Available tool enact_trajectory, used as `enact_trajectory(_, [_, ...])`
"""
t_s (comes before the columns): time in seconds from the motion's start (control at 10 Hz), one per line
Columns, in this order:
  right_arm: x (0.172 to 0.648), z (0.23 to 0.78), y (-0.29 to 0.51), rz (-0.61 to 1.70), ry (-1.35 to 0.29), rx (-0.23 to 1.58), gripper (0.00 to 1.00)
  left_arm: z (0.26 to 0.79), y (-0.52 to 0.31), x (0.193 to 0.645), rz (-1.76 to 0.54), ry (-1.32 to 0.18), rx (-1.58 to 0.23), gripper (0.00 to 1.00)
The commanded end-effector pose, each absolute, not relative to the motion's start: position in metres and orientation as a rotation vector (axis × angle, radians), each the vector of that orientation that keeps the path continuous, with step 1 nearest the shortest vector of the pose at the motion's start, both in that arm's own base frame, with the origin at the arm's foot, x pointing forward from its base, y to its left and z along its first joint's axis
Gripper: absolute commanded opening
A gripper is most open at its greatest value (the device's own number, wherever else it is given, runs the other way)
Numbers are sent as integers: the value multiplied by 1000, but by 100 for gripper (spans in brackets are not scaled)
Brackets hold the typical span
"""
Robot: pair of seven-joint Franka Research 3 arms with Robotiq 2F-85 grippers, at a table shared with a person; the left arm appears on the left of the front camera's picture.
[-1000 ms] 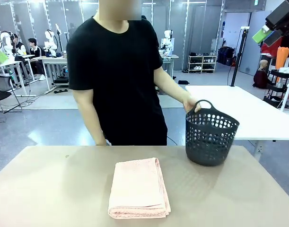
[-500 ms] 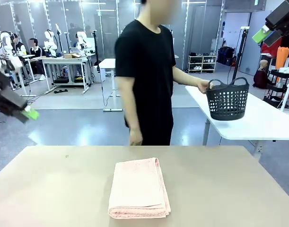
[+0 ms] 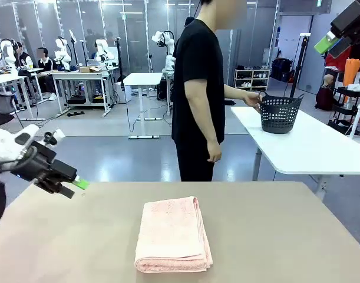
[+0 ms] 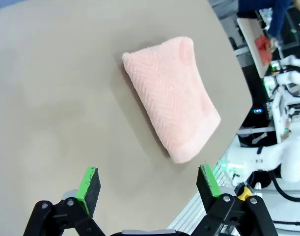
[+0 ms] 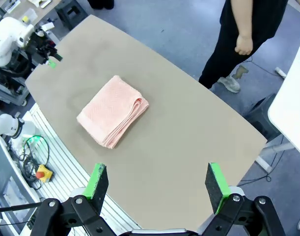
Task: Fold the towel.
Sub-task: Pick up the 100 cm Hotel Towel and place it on the left side of the table.
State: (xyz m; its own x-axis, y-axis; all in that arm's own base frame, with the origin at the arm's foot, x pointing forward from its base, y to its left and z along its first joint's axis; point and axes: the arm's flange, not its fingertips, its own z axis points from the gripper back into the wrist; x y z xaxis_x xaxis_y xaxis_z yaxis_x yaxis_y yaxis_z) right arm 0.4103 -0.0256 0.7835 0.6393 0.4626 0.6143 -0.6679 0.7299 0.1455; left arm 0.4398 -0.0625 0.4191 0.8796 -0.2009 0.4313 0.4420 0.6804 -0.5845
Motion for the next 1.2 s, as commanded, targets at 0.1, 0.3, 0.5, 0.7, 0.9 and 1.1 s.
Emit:
enact_trajectory(0.1, [409, 784, -25, 671, -585, 392, 100, 404, -67, 442, -391, -427, -698, 100])
enact_trajectory(0.3, [409, 784, -25, 671, -585, 392, 100, 408, -68, 443, -366, -362, -732, 100])
enact_trajectory(0.5, [409, 784, -25, 671, -585, 392, 100, 408, -68, 443, -366, -362, -732, 100])
enact_trajectory(0.7, [409, 784, -25, 671, -585, 392, 100, 397, -62, 448, -429, -388, -792, 100])
enact_trajectory(0.9, [409, 784, -25, 671, -585, 392, 100, 371, -71, 459, -377, -389, -771, 100])
enact_trajectory(1.1, [409, 784, -25, 671, -585, 392, 100, 346, -89, 463, -334, -368, -850, 100])
